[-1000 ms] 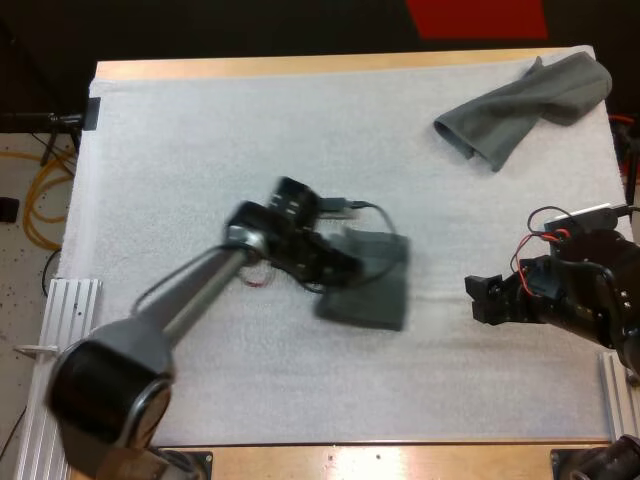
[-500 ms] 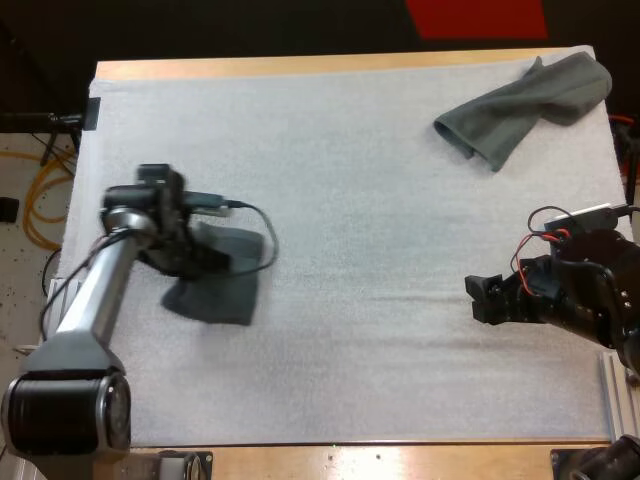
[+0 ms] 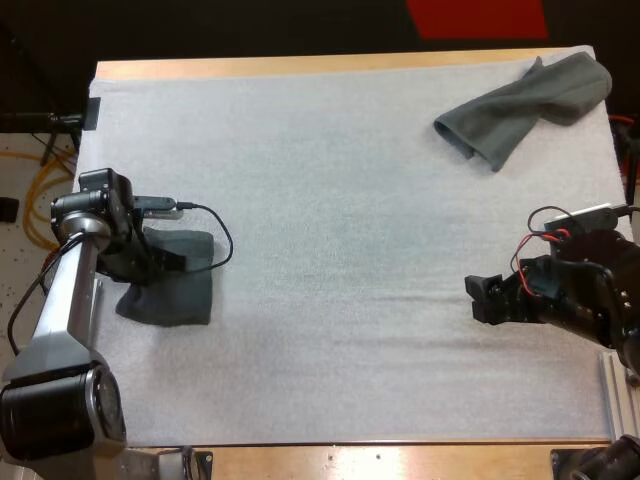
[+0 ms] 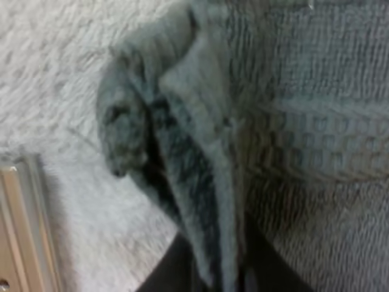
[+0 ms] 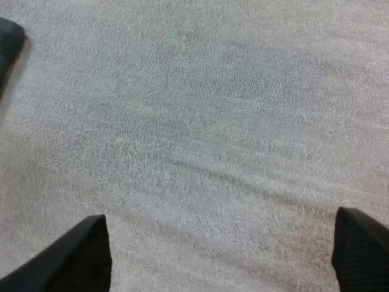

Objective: Pick towel from pile fold and stack

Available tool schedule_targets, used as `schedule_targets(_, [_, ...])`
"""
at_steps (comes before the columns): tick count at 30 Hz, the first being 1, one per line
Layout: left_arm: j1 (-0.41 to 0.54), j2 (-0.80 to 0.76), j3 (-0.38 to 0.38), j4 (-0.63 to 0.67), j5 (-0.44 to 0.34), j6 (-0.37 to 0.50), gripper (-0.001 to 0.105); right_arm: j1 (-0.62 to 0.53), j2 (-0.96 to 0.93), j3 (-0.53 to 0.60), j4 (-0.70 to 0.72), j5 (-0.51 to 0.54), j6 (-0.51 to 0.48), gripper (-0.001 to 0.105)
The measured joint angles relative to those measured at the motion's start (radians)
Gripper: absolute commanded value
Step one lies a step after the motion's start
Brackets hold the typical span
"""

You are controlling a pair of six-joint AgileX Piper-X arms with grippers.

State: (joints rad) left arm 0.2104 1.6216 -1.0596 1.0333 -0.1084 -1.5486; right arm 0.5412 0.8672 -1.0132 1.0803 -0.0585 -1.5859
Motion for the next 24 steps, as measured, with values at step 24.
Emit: schedule_targets(24, [-0.038,-0.349,-0.027,-0.017,0.122,-0.02,0.05,-0.002,0.0,0.0,-0.069,-0.009,0.0,0.072])
